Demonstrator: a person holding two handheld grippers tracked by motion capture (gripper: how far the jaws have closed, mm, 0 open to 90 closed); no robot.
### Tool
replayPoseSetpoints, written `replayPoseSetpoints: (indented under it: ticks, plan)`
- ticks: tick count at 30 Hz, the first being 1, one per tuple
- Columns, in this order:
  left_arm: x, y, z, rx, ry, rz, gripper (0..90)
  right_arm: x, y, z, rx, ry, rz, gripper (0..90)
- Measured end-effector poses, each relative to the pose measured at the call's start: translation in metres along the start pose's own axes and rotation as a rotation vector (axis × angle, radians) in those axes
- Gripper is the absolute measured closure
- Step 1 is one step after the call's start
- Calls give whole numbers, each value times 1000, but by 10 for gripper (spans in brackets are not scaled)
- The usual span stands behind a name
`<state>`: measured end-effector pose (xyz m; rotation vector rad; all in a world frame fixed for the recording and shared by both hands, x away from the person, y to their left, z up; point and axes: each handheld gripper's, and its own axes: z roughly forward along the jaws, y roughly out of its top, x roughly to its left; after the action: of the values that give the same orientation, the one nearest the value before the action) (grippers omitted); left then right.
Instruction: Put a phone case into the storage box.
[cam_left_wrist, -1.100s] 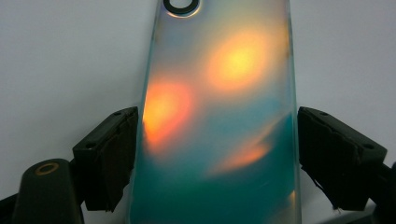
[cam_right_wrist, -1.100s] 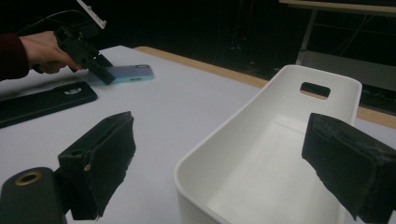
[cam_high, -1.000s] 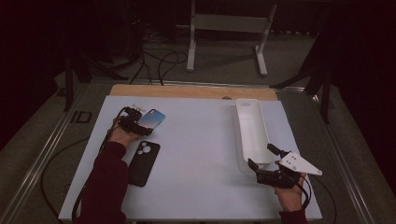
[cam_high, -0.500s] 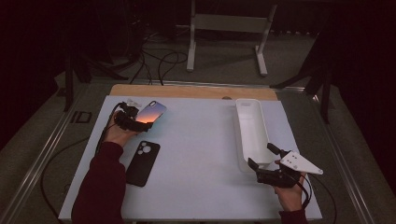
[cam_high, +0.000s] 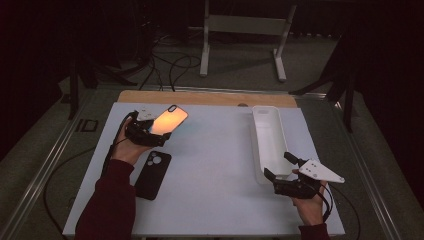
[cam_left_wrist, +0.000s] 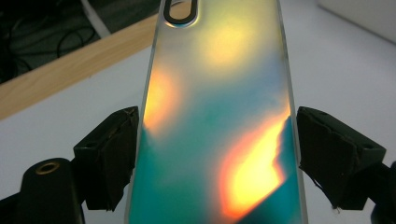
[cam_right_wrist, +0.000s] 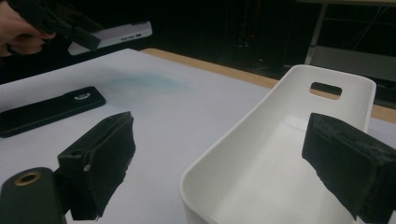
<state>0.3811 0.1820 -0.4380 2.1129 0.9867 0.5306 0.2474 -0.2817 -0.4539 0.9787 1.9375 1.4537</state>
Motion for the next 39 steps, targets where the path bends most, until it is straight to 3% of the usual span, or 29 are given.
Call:
replayPoseSetpoints:
  ticks: [8, 11, 17, 28, 39]
  plan:
    - [-26, 0, -17, -70, -25, 32, 171, -3, 7, -1, 9, 11, -7, 89]
    - [-36, -1, -17, -78, -30, 50, 171, -6, 9, 0, 6, 18, 11, 89]
    - [-54, -3, -17, -92, -40, 83, 172, -6, 15, 5, 19, 32, 3, 89]
    - [-92, 1, -19, -139, -94, 147, 171, -1, 25, 18, 36, 73, -1, 88]
    - [-118, 0, -18, -141, -135, 215, 171, -4, 17, 17, 47, 105, 81, 88]
